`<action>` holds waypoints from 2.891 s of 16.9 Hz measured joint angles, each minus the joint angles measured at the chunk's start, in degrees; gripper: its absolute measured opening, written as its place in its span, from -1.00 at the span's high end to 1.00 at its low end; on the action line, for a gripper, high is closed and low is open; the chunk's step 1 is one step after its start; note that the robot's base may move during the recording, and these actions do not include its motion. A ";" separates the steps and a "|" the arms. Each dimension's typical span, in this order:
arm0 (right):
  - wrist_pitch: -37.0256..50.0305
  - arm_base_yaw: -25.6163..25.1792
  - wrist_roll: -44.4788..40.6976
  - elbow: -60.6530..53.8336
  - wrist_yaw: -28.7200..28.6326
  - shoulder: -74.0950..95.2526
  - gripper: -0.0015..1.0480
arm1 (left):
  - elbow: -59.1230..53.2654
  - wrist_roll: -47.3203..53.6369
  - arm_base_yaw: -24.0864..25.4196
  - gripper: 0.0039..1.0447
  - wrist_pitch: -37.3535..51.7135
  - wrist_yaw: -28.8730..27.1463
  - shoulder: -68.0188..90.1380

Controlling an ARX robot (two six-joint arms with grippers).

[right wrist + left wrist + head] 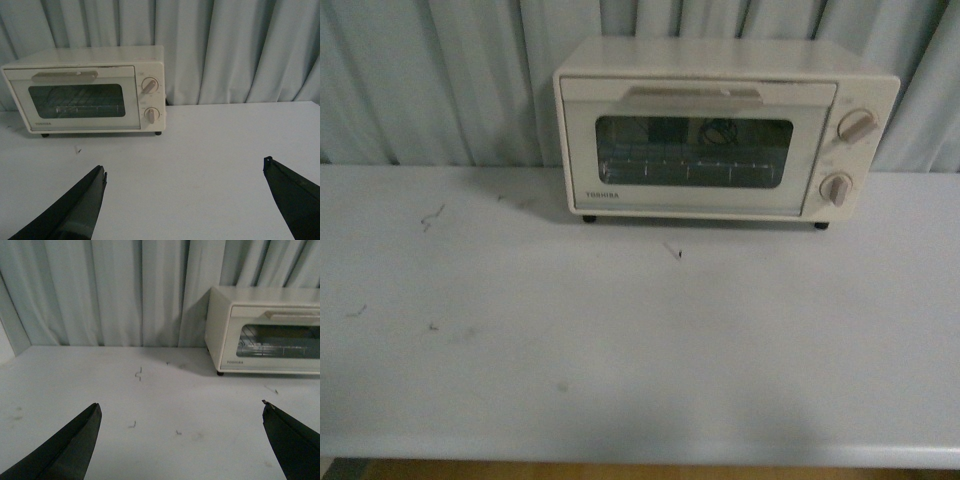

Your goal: Open oven

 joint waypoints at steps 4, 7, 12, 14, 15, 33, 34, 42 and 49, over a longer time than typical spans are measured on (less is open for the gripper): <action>0.33 0.00 0.07 0.00 0.02 0.00 -0.87 | 0.00 0.02 0.00 -0.88 0.20 0.04 0.00; -0.17 0.00 0.07 0.00 0.02 0.00 -0.87 | 0.02 0.02 0.00 -0.88 -0.22 0.04 0.00; -0.07 0.00 0.07 0.00 0.04 0.00 -0.87 | 0.02 0.02 0.00 -0.88 -0.09 0.04 0.00; -0.07 0.00 0.07 0.00 0.04 0.00 -0.87 | 0.02 0.02 0.00 -0.88 -0.09 0.04 0.00; -0.09 0.00 0.07 0.00 0.04 0.00 -0.87 | 0.02 0.02 0.00 -0.88 -0.11 0.04 0.00; -0.04 0.00 0.07 0.00 0.07 0.00 -0.87 | 6.29 -13.00 -8.09 -0.88 -14.56 -7.85 9.77; -0.04 0.00 0.07 0.00 0.00 0.00 -0.87 | 8.59 -25.42 -18.29 -0.88 -13.70 -12.92 19.19; -0.07 0.00 0.07 0.00 0.02 0.00 -0.87 | 21.70 -89.85 -51.93 -0.88 23.43 -21.90 85.15; -0.07 0.00 0.07 0.00 0.02 0.00 -0.87 | 34.29 -91.89 -51.34 -0.88 28.50 -18.99 105.70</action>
